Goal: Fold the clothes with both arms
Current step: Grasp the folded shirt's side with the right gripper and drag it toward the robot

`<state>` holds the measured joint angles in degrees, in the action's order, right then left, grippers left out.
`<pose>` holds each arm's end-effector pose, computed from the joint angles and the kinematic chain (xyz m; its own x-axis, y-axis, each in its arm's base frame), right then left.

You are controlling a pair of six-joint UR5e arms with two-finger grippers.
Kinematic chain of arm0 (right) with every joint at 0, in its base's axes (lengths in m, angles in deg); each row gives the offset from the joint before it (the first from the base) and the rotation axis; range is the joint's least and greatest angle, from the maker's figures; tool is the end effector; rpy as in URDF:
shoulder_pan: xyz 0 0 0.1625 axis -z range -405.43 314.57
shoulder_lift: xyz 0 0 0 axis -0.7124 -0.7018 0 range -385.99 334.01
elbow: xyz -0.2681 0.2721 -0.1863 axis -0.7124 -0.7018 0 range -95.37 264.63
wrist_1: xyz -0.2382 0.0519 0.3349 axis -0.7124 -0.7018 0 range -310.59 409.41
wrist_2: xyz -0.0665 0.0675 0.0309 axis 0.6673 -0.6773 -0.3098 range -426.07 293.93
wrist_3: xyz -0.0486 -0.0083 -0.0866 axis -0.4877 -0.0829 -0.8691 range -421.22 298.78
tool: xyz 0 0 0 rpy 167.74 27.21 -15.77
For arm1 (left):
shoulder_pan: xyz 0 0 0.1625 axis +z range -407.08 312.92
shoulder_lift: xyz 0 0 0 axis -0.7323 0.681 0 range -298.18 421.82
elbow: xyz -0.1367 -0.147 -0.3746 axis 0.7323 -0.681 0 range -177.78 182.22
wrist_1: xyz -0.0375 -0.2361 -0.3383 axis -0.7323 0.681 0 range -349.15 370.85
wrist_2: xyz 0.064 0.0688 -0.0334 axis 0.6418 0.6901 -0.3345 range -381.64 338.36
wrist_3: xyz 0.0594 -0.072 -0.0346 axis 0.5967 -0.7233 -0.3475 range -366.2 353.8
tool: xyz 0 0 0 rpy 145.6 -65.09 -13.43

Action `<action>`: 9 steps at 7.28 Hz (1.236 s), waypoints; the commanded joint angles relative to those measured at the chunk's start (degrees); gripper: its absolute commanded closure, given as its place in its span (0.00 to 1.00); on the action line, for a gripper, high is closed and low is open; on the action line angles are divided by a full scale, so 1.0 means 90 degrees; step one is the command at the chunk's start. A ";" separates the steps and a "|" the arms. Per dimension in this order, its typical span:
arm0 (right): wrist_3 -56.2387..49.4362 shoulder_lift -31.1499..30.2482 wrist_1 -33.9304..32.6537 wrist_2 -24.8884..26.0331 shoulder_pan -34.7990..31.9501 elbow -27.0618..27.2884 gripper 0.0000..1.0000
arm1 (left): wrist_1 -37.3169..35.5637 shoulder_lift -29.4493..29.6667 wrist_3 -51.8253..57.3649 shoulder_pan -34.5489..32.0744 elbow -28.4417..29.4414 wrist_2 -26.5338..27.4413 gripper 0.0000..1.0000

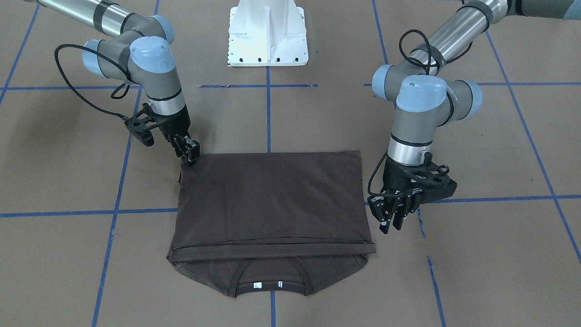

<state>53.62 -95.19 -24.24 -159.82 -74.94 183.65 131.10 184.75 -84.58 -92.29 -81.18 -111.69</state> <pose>-0.4876 -0.4216 0.3617 0.3576 0.6841 0.6357 -0.6620 0.6658 -0.3442 0.4131 -0.6053 0.3168 0.5229 -0.2410 -0.8176 0.6165 0.7693 0.1675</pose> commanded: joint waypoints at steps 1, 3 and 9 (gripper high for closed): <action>-0.0016 0.0052 0.0000 -0.0042 -0.0002 0.0003 1.00 | -0.0011 -0.0035 0.0007 -0.0005 -0.0079 -0.0004 0.58; -0.0026 0.0013 -0.0010 -0.0381 -0.0031 0.0430 1.00 | -0.0021 -0.0035 0.0008 -0.0005 -0.0147 -0.0014 0.59; -0.0074 -0.1497 -0.2930 -0.1126 0.2883 0.3528 0.95 | -0.0021 -0.0133 -0.0022 -0.0005 -0.0558 -0.0024 0.58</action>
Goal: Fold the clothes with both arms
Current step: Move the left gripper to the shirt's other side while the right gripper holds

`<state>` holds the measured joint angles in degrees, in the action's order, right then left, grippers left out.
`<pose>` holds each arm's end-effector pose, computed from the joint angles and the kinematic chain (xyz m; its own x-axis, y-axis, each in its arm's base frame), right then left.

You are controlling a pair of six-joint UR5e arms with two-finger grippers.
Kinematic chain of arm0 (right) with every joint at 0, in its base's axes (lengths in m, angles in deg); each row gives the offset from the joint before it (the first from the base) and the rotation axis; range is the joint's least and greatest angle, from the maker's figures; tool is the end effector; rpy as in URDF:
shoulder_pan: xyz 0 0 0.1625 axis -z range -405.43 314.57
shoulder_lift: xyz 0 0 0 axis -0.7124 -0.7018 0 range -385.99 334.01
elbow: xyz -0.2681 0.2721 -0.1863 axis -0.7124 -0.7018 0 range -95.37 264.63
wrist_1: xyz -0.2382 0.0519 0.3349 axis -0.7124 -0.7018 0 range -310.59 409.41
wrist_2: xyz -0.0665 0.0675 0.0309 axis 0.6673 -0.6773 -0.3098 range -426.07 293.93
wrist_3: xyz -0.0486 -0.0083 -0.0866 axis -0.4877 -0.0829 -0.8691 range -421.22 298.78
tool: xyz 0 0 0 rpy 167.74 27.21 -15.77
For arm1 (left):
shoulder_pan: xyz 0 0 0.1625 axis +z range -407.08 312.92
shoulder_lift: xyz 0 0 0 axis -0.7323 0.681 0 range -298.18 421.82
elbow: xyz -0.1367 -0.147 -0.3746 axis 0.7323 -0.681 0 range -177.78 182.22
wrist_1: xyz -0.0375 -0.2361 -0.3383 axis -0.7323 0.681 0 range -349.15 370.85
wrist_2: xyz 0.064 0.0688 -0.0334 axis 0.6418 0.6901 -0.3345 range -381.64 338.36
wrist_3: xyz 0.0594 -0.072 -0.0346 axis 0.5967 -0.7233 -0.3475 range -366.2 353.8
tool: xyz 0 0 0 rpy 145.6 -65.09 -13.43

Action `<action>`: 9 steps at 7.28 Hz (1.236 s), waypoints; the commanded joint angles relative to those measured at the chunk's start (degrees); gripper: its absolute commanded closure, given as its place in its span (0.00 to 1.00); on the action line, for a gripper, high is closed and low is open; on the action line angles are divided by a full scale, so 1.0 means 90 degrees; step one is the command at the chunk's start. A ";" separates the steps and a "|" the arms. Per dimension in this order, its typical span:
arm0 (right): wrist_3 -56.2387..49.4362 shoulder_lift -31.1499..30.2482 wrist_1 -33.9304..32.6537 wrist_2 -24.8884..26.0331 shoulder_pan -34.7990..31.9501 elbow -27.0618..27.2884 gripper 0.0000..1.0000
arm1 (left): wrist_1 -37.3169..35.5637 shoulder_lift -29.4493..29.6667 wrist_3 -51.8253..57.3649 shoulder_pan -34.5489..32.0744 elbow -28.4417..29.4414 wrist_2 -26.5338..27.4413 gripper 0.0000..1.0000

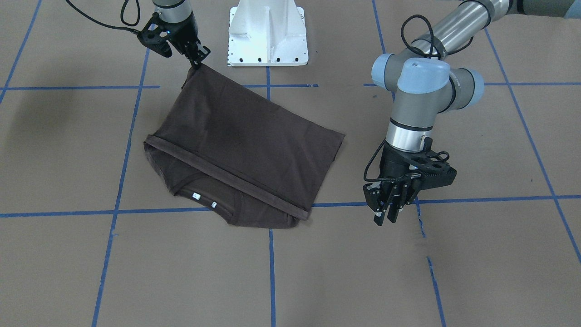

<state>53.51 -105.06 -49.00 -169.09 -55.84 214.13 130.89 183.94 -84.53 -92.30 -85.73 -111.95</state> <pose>-0.4418 -0.1938 0.2829 0.6520 0.5343 0.5381 -0.3309 0.8389 -0.4321 0.3998 -0.5914 0.2891 0.4867 -0.2034 -0.8496 0.6209 0.7647 0.1726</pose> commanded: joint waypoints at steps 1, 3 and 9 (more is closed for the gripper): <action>-0.0073 -0.0405 -0.0121 -0.0029 0.0950 0.0259 0.01 | 0.0080 -0.0102 0.0012 -0.0005 -0.0062 -0.0024 0.59; 0.0024 -0.0095 -0.0121 0.0194 0.0894 0.0308 0.00 | -0.0016 -0.0238 -0.0056 0.0063 -0.0567 -0.1372 0.55; -0.0053 0.0708 -0.0121 0.1642 -0.0003 0.0182 0.00 | -0.0193 -0.1341 -0.1841 0.1809 -0.1869 -0.1782 0.50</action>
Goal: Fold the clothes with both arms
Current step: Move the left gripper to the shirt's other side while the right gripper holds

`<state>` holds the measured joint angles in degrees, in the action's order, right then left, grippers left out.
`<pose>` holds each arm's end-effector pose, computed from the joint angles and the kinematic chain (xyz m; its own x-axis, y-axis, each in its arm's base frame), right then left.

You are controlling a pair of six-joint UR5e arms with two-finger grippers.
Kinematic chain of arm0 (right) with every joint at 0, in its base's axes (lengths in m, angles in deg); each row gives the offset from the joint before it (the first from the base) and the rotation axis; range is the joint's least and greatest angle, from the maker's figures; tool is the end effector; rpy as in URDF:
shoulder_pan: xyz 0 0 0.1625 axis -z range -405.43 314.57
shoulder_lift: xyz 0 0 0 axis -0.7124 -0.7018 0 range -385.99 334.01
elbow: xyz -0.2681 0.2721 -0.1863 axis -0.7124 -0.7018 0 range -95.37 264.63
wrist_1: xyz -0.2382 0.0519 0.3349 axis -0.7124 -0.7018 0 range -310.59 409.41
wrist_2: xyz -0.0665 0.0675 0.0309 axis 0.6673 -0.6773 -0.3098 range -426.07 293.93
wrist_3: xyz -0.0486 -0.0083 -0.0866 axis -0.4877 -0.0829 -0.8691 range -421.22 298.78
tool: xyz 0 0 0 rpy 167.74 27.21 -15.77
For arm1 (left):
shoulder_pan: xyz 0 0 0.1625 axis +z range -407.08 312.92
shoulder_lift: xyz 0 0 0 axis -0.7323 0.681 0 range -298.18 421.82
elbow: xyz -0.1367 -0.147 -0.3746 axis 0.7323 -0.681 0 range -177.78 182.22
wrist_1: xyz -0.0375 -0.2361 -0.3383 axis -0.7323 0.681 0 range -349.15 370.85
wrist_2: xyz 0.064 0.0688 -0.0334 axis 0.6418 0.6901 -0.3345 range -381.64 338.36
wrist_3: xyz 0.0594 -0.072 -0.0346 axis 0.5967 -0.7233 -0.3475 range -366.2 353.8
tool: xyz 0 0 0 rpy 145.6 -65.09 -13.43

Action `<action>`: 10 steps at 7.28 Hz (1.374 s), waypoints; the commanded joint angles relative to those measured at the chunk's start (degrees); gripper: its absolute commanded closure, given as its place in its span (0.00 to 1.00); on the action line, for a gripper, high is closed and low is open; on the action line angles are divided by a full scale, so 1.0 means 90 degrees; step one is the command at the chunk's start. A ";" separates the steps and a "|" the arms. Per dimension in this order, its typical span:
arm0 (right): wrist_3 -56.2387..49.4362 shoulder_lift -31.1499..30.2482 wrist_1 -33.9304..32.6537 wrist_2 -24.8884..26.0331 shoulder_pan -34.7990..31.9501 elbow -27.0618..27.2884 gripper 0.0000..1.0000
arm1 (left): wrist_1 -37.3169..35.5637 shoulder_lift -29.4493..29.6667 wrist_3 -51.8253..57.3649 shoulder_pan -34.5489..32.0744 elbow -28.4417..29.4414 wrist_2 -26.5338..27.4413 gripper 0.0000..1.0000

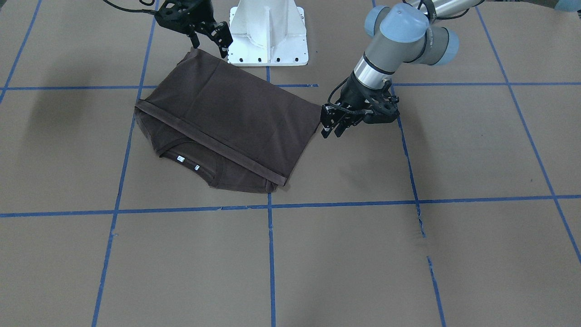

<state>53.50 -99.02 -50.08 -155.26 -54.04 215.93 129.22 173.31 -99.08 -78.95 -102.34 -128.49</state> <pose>-0.4455 -0.2037 0.2261 0.5247 0.5024 0.6872 -0.4180 0.8553 -0.3062 0.4559 -0.4065 0.2783 0.3520 -0.2756 -0.8945 0.3014 0.9382 -0.1704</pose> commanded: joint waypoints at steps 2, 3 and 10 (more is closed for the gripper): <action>-0.0235 0.0115 0.0010 0.0086 -0.0478 -0.0018 0.00 | -0.0017 -0.0191 -0.0353 0.0629 0.0016 0.0056 0.47; -0.0324 0.0106 0.0010 0.0105 -0.0489 -0.0038 0.00 | -0.0017 -0.0210 -0.0441 0.0795 0.0113 0.0172 0.47; -0.0305 0.0125 0.0010 0.0115 -0.0470 -0.0067 0.00 | -0.0457 -0.0259 -0.0461 0.1031 0.0114 0.0505 0.46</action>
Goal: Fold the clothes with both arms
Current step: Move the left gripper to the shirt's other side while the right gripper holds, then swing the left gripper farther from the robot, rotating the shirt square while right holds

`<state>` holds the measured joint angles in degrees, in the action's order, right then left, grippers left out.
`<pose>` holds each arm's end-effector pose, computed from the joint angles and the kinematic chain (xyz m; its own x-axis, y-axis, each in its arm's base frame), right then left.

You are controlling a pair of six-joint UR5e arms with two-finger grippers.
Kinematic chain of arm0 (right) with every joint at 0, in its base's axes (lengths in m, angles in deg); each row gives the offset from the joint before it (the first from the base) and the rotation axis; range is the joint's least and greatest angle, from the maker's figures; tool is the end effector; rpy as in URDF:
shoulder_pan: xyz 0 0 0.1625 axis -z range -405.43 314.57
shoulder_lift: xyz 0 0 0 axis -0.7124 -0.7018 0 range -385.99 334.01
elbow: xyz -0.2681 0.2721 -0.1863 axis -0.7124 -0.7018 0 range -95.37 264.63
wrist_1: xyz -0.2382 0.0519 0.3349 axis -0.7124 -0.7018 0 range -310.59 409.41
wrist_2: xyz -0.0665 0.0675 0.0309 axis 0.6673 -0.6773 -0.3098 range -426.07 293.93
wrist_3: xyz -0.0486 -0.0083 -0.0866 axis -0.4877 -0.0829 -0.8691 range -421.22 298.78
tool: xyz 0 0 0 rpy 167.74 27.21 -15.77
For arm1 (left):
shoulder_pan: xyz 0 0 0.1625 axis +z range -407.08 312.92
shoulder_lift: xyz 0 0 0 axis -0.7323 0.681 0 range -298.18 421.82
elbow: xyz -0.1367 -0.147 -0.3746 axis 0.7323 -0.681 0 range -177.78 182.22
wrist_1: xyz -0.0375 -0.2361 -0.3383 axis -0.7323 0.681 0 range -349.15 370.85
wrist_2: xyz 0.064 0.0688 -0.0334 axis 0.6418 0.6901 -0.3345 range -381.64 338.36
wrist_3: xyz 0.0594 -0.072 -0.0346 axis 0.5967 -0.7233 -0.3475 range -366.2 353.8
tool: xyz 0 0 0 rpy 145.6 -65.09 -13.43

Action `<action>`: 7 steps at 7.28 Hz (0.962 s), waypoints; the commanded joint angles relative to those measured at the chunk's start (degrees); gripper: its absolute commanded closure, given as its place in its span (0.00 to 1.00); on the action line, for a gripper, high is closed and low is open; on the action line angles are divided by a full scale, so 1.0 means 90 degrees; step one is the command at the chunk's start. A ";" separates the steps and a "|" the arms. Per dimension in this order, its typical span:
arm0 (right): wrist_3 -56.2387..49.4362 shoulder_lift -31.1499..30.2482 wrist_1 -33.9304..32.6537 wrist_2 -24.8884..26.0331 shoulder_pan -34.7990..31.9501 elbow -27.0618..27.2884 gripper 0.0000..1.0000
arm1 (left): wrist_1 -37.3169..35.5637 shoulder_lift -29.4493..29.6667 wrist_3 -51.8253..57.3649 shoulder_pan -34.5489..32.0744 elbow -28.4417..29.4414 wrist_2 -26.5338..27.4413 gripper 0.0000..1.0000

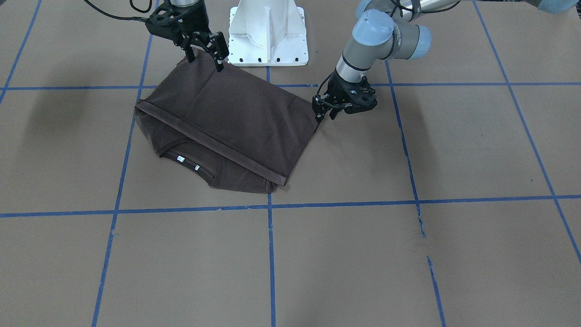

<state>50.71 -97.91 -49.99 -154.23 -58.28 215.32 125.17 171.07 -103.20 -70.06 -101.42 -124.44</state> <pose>-0.4335 -0.2389 0.2203 0.4969 0.4963 0.7119 -0.4654 0.8448 -0.2641 0.5136 -0.3387 0.3195 0.4694 -0.3282 -0.8197 0.2685 0.9374 -0.2217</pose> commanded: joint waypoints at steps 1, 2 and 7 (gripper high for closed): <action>0.0005 0.0002 0.0000 0.0001 0.0012 0.0000 0.00 | -0.0006 -0.0010 -0.0004 0.0044 -0.0037 0.0045 0.46; 0.0005 -0.0008 0.0000 0.0001 0.0012 0.0000 0.00 | -0.0006 -0.0010 -0.0004 0.0064 -0.0037 0.0045 0.47; 0.0005 0.0012 0.0000 0.0001 0.0021 -0.0058 0.00 | -0.0016 -0.0020 -0.0023 0.0200 -0.0096 0.0045 0.58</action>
<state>50.75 -97.93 -49.99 -154.22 -58.14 215.14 125.05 170.96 -103.39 -68.46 -102.11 -124.01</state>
